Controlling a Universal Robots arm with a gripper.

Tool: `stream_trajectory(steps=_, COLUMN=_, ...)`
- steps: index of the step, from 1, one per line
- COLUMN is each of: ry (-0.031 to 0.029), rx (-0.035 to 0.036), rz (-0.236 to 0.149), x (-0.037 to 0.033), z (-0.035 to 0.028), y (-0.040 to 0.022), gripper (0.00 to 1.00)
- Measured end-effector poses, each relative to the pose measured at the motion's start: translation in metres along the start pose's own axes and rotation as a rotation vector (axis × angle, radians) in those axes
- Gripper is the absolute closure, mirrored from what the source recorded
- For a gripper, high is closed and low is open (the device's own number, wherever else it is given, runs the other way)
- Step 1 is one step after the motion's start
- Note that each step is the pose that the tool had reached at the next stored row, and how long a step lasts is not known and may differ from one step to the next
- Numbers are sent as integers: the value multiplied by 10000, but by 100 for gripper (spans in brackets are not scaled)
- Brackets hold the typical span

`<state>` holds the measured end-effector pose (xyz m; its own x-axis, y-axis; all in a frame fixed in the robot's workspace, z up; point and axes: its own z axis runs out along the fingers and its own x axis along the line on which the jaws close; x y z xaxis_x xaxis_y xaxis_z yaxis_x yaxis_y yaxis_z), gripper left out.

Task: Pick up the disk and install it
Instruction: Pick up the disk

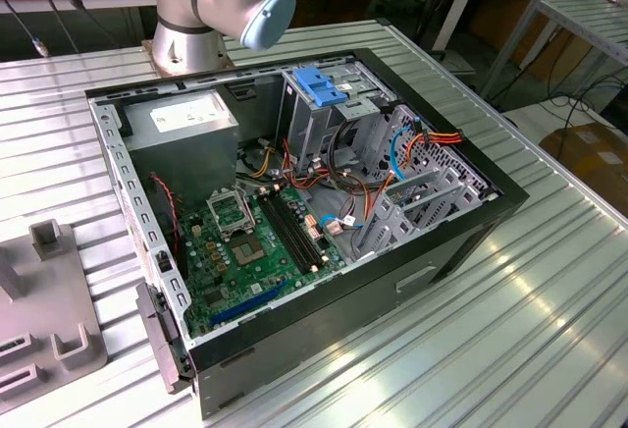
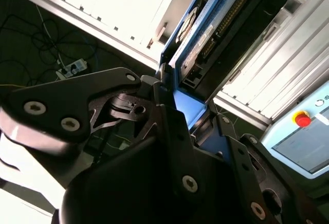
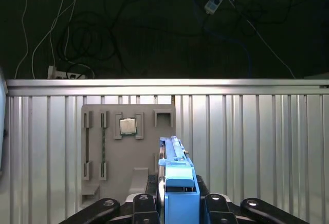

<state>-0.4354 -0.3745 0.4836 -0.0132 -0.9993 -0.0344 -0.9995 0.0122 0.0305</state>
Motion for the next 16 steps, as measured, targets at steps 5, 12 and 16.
stream_trajectory(steps=5, ry=0, rx=0, rz=1, x=-1, z=-3, y=-107, gripper=63)
stream_trajectory(steps=12, ry=1, rx=-1, rz=1, x=-5, z=-11, y=-335, gripper=63)
stream_trajectory(steps=16, ry=0, rx=0, rz=2, x=-7, z=-15, y=-482, gripper=63)
